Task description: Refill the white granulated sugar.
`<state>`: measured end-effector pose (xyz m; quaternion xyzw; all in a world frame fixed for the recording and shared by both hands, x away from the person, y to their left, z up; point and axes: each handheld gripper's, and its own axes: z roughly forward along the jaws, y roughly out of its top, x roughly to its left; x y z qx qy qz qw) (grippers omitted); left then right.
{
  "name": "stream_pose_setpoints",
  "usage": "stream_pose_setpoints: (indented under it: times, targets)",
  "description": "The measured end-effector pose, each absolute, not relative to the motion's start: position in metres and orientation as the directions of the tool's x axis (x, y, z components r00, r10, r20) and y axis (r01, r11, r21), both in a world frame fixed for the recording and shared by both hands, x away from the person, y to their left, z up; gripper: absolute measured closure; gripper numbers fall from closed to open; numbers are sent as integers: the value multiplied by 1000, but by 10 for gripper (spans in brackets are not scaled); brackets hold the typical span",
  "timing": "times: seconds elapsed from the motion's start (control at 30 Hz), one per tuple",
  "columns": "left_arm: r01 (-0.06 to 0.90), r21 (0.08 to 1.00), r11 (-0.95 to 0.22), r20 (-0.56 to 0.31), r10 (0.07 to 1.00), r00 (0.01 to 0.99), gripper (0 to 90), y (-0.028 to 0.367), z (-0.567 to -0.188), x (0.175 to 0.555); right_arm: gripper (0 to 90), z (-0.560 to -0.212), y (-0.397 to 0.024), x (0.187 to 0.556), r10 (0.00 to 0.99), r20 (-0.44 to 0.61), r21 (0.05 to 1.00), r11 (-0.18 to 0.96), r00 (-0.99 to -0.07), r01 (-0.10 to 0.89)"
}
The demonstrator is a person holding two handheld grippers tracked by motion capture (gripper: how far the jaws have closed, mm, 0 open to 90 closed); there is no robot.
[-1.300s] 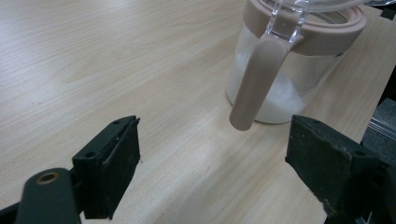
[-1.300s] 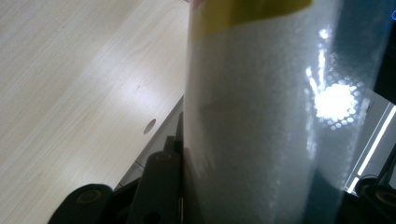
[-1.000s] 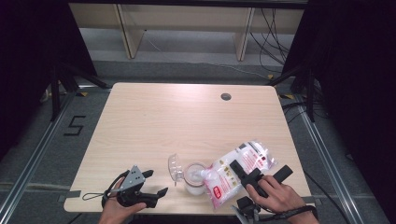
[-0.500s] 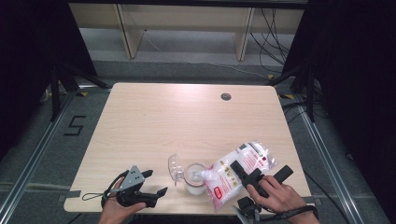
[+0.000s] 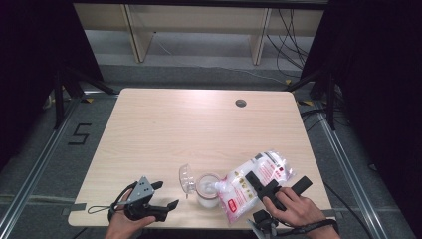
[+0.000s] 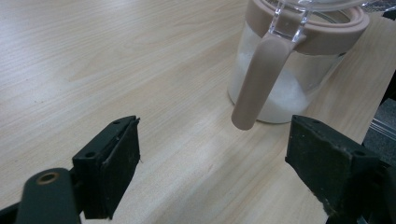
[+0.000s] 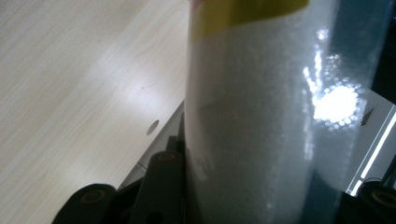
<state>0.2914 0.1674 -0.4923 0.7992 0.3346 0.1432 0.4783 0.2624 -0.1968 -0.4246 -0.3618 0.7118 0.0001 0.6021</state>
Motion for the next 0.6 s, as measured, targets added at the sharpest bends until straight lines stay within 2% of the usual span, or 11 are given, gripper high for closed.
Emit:
stream_pose_setpoints:
  times: [0.6]
  targets:
    - [398, 860, -318, -92, 672, 734, 169, 168, -492, 291, 742, -422, -198, 262, -516, -856, -432, 741, -23, -514]
